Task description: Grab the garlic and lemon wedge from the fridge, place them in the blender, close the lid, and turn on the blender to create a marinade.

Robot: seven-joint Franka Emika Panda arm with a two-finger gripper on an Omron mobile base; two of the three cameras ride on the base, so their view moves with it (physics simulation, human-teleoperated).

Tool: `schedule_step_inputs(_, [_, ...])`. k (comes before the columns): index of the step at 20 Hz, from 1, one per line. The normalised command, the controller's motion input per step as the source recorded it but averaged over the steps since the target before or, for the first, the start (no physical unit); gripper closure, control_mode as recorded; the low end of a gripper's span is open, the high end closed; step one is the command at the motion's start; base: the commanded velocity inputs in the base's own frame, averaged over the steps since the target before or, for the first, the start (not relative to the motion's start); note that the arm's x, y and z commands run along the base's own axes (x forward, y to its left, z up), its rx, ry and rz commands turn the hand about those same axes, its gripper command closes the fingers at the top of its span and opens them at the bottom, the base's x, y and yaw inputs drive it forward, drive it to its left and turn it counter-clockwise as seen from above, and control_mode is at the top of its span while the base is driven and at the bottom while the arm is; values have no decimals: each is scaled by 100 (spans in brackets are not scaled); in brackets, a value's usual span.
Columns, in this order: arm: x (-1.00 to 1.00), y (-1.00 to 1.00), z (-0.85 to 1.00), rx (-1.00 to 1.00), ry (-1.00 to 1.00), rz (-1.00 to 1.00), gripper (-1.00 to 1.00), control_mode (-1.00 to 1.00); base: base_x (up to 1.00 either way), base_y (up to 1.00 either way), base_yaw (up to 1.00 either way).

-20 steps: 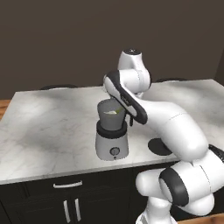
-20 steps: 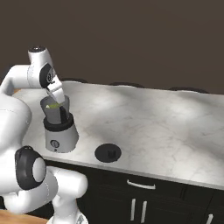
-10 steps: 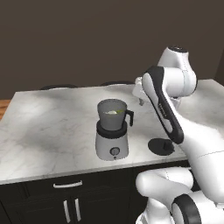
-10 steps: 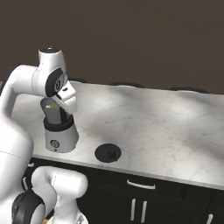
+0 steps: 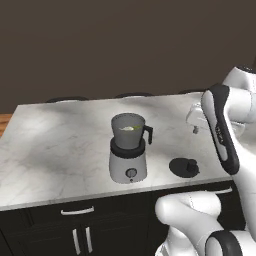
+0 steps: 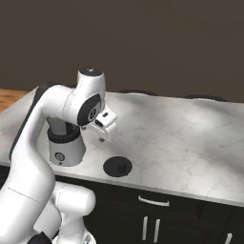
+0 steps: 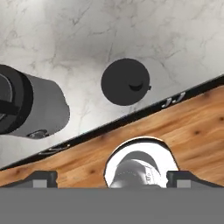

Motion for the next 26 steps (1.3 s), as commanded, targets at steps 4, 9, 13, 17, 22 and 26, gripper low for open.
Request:
schedule_step_inputs(4, [4,-45,-61,-16,25,38,-100,-100,0,0,0])
schedule_step_inputs(9, [4,-19,-43,-10,23,38,-100,-100,0,0,0])
schedule_step_inputs(13, [0,-5,-24,13,4,15,-100,-100,0,0,0])
schedule_step_inputs(17, [17,-5,-55,15,0,15,-100,-100,0,0,0])
schedule_step_inputs(22, [14,0,-34,10,0,17,-100,-100,0,0,0])
schedule_step_inputs(26, [19,-4,-38,1,0,17,-100,-100,0,0,0])
